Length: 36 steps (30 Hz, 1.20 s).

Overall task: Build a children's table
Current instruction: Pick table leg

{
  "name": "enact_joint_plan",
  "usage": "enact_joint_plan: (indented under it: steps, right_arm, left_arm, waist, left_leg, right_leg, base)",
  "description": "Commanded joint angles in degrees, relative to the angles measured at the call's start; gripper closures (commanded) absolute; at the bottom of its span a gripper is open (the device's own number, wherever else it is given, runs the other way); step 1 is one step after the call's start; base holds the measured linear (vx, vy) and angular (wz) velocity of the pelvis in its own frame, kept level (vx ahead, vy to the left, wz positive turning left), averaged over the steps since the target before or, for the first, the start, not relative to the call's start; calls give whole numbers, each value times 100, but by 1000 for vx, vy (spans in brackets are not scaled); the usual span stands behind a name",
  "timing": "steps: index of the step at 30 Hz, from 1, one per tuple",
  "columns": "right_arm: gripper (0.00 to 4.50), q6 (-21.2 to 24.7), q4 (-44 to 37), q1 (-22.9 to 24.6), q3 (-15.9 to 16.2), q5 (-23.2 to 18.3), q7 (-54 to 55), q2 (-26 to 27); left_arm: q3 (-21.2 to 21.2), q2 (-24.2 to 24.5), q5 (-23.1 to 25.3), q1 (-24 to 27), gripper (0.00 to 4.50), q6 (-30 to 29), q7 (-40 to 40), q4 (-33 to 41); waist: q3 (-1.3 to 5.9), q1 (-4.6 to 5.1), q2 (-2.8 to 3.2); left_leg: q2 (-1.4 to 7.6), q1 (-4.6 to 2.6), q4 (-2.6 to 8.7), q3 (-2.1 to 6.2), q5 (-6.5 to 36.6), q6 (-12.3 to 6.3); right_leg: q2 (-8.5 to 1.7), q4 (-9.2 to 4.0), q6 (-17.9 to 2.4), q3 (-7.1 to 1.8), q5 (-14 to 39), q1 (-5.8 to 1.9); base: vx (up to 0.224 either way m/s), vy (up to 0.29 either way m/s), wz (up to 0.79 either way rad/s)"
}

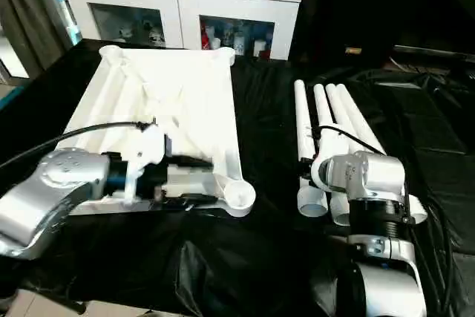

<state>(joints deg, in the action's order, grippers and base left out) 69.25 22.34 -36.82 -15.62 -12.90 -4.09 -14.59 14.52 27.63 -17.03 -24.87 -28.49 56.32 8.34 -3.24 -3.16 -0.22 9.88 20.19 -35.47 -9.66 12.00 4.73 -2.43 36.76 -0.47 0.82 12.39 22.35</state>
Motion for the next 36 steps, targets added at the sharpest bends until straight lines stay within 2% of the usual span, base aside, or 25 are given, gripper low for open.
enact_joint_plan:
  steps: [1,2,3,4,5,6,7,8,9,10,11,12,13,14,18,19,23,25,26,28,30,33,34,35,36]
  right_arm:
    - [259,-390,-8,-10,-106,-50,-62,8]
    - [259,-589,-102,-3,-117,-108,-148,44]
    - [259,-982,-263,44,-181,-231,-315,138]
    - [260,-1525,-481,106,-275,-403,-546,275]
    - [260,-1884,-680,181,-291,-516,-756,362]
    - [261,-2013,-832,254,-214,-569,-963,359]
    - [261,-1742,-1193,419,-84,-879,-1556,313]
    - [262,-1666,-1371,499,-29,-1054,-1883,282]
    - [262,-1628,-1476,539,-7,-1163,-2062,273]
    - [262,-1640,-1495,546,-2,-1180,-2101,267]
    - [262,-1716,-1618,596,29,-1288,-2348,227]
    - [262,-1795,-1716,639,62,-1406,-2594,183]
    - [262,-1918,-1846,693,109,-1546,-2912,118]
    - [262,-1918,-1846,693,109,-1546,-2912,118]
    - [262,-2186,-2331,922,202,-1908,-3556,-3]
    - [262,-2169,-2395,942,235,-1955,-3643,-23]
    - [262,-2189,-2524,1020,370,-1994,-3875,-89]
    - [262,-2243,-2526,1066,447,-1980,-3959,-140]
    - [262,-2344,-2509,1117,602,-1864,-3992,-213]
    - [262,-2463,-2463,1147,761,-1690,-3971,-282]
    - [262,-2573,-2380,1145,897,-1515,-3928,-343]
    - [262,-2658,-2328,1114,984,-1390,-3887,-360]
    - [262,-2809,-2288,1052,1163,-1137,-3756,-411]
    - [262,-2904,-2272,1030,1276,-1006,-3692,-457]
    - [262,-2961,-2264,1019,1347,-931,-3655,-488]
  left_arm:
    - [-212,-179,10,-216,63,8,-311,-165]
    - [-297,-319,-8,-311,49,-43,-491,-290]
    - [-393,-497,16,-469,49,-128,-771,-491]
    - [-523,-737,57,-694,25,-250,-1158,-777]
    - [-653,-932,28,-877,25,-368,-1436,-1010]
    - [-765,-1115,-19,-1031,19,-448,-1668,-1204]
    - [-1219,-1651,-540,-1428,14,-970,-2102,-1685]
    - [-1398,-1867,-753,-1582,2,-1158,-2269,-1885]
    - [-1496,-1970,-877,-1662,2,-1265,-2344,-1985]
    - [-1513,-1992,-895,-1681,0,-1267,-2364,-2010]
    - [-1620,-2135,-1011,-1803,0,-1281,-2487,-2169]
    - [-1750,-2286,-1150,-1931,0,-1364,-2583,-2319]
    - [-1885,-2466,-1379,-2080,0,-1503,-2586,-2433]
    - [-1885,-2466,-1379,-2080,0,-1503,-2586,-2433]
    - [-2005,-2739,-1491,-2386,0,-1803,-2569,-2558]
    - [-1996,-2749,-1486,-2401,0,-1817,-2601,-2591]
    - [-2071,-2819,-1651,-2447,0,-1873,-2680,-2668]
    - [-2175,-2905,-1759,-2497,0,-1897,-2753,-2718]
    - [-2345,-3018,-1997,-2542,0,-1997,-2749,-2661]
    - [-2538,-3107,-2217,-2596,0,-2154,-2782,-2601]
    - [-2587,-3131,-2278,-2613,0,-2211,-2776,-2545]
    - [-2578,-3136,-2314,-2599,35,-2260,-2784,-2499]
    - [-2557,-3145,-2348,-2571,35,-2345,-2882,-2449]
    - [-2553,-3152,-2355,-2558,41,-2393,-2940,-2424]
    - [-2553,-3155,-2356,-2552,71,-2424,-2974,-2411]
  waist:
    - [348,8,32]
    - [351,7,12]
    - [359,-3,18]
    - [355,-18,0]
    - [382,-20,-57]
    - [394,-34,-45]
    - [400,-34,-63]
    - [408,-55,-82]
    - [422,-90,-63]
    - [416,-94,-90]
    - [422,-96,-58]
    - [442,-112,18]
    - [462,-122,53]
    - [446,-109,5]
    - [430,-181,11]
    - [413,-187,32]
    - [399,-212,34]
    - [401,-218,31]
    - [401,-212,25]
    - [402,-211,45]
    - [409,-197,10]
    - [397,-198,18]
    - [397,-201,-5]
    - [398,-198,5]
    - [392,-192,5]
  left_leg:
    - [206,-19,452,49,669,353]
    - [211,-15,450,48,654,341]
    - [212,-18,438,44,609,310]
    - [221,-5,421,22,660,237]
    - [221,6,420,38,534,125]
    - [219,19,412,37,391,70]
    - [204,38,389,31,189,-45]
    - [201,35,383,31,107,-114]
    - [202,46,362,47,-11,-260]
    - [198,86,370,56,-80,-367]
    - [199,101,366,69,-110,-395]
    - [197,79,322,57,-155,-447]
    - [188,78,301,55,-249,-511]
    - [188,80,310,43,-205,-555]
    - [237,63,327,61,18,-584]
    - [248,67,345,73,65,-575]
    - [229,60,351,70,188,-480]
    - [231,67,355,76,183,-430]
    - [228,72,353,75,178,-422]
    - [226,77,349,78,154,-395]
    - [219,87,345,78,144,-423]
    - [216,84,346,76,148,-478]
    - [224,86,351,78,140,-485]
    - [228,87,354,86,122,-473]
    - [228,79,352,81,139,-459]
  right_leg:
    - [-413,-434,-1168,-250,449,-274]
    - [-419,-430,-1183,-250,405,-286]
    - [-424,-427,-1210,-253,327,-286]
    - [-442,-438,-1223,-269,280,-286]
    - [-457,-416,-1250,-262,163,-327]
    - [-448,-399,-1263,-256,13,-344]
    - [-424,-368,-1344,-255,-397,-362]
    - [-429,-362,-1400,-252,-558,-376]
    - [-451,-342,-1519,-246,-804,-378]
    - [-451,-335,-1561,-238,-886,-387]
    - [-453,-325,-1562,-225,-878,-388]
    - [-454,-321,-1609,-234,-970,-373]
    - [-439,-309,-1667,-234,-1238,-369]
    - [-424,-337,-1687,-229,-1277,-362]
    - [-459,-356,-1738,-220,-960,-363]
    - [-467,-376,-1718,-214,-812,-358]
    - [-464,-425,-1601,-221,-322,-354]
    - [-468,-424,-1584,-219,-288,-358]
    - [-463,-423,-1585,-217,-304,-362]
    - [-467,-419,-1616,-212,-373,-352]
    - [-464,-416,-1588,-212,-416,-366]
    - [-457,-434,-1537,-216,-311,-350]
    - [-466,-432,-1520,-214,-272,-350]
    - [-466,-423,-1512,-208,-270,-350]
    - [-464,-434,-1504,-212,-235,-341]
  base:
    - [0,0,0]
    - [0,0,0]
    - [0,0,0]
    - [0,0,0]
    - [0,0,0]
    - [0,0,0]
    - [0,0,0]
    - [0,0,0]
    - [0,0,0]
    - [0,0,0]
    - [0,0,0]
    - [0,0,0]
    - [0,0,0]
    - [0,0,0]
    - [0,0,0]
    - [0,0,0]
    - [0,0,0]
    - [0,0,0]
    - [0,0,0]
    - [0,0,0]
    - [0,0,0]
    - [0,0,0]
    - [0,0,0]
    - [0,0,0]
    - [0,0,0]
